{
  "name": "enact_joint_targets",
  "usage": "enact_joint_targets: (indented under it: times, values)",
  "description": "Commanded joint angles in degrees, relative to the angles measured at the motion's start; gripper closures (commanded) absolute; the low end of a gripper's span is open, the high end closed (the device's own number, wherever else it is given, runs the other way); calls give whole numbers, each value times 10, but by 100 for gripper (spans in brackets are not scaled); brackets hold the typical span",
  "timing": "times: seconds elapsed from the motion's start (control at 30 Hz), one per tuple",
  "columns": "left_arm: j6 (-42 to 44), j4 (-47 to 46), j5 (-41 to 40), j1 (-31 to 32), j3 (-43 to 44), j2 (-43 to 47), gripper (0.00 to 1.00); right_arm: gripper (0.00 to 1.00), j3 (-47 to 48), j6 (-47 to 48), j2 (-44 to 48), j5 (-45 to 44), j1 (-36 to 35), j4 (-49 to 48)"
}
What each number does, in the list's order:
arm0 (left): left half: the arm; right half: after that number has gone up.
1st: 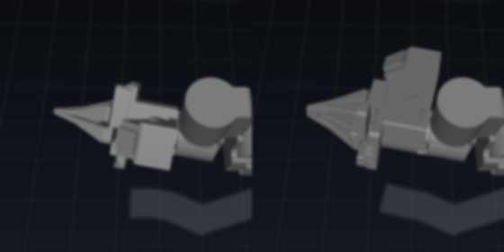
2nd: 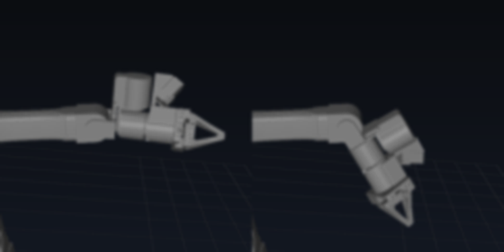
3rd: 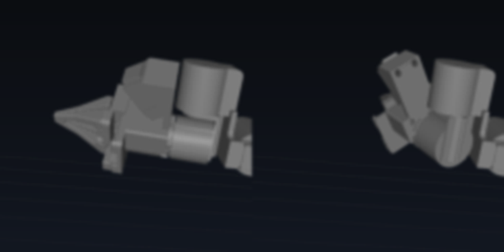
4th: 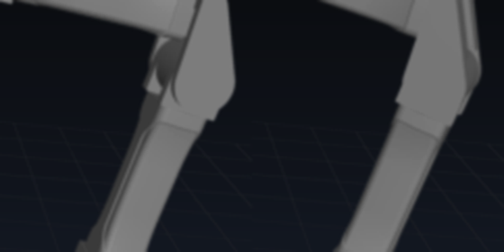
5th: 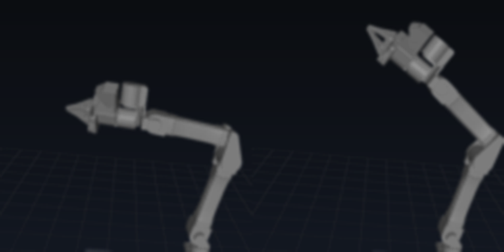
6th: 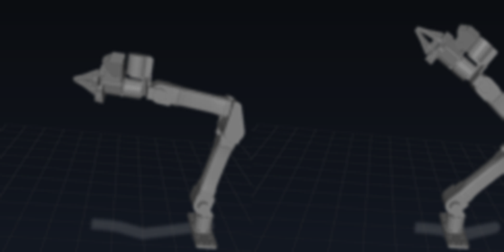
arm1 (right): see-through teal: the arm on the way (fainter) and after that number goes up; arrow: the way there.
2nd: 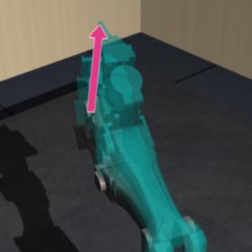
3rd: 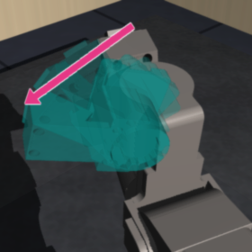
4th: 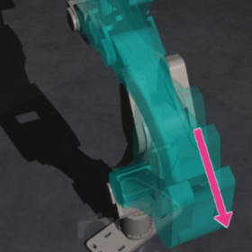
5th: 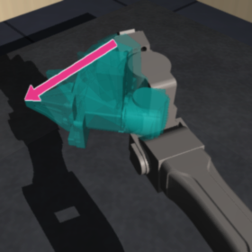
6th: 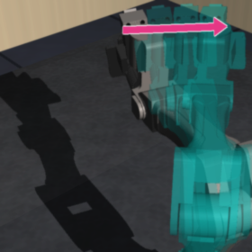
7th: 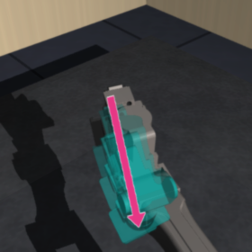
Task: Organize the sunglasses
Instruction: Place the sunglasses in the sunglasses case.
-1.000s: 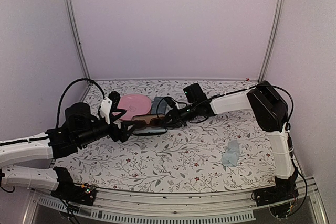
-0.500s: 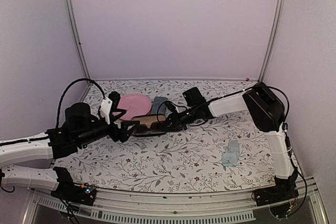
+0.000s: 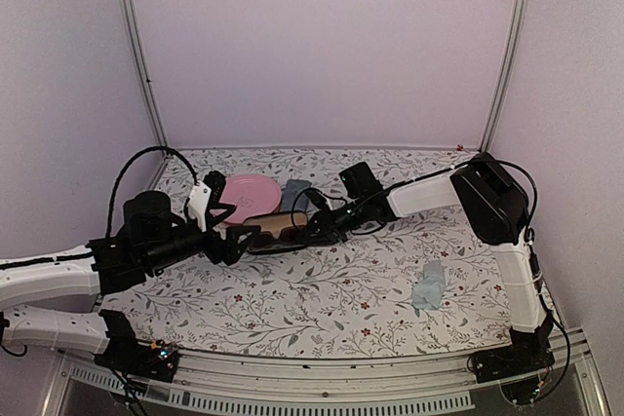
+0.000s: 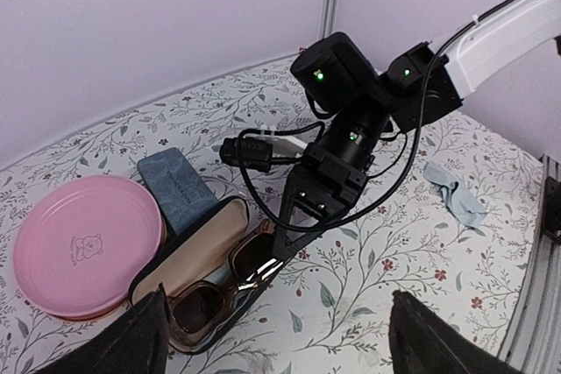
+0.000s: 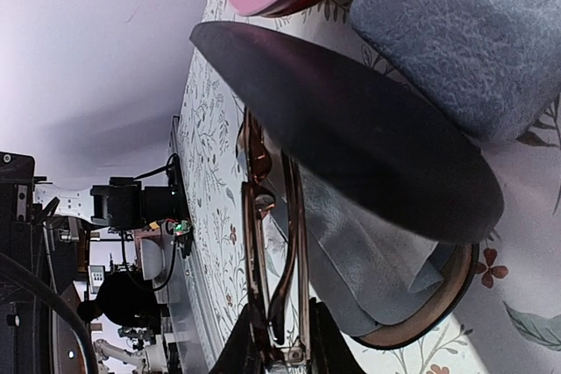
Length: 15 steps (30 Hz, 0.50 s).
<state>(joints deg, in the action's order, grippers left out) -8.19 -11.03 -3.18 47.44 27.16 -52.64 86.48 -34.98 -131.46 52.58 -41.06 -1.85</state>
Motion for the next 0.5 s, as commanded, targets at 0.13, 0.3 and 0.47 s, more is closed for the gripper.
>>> enact_joint_targets:
  times: [0.13,0.3,0.47]
  values:
    - [3,-13,9,-7,-3,-9,13,94,-10,-6,-11,21,5,-16]
    - [2,-13,8,-8,-6,-6,13,94,-10,-6,-16,21,5,-15]
    - [2,-11,8,-7,-6,-6,13,89,-7,-6,-18,23,5,-14]
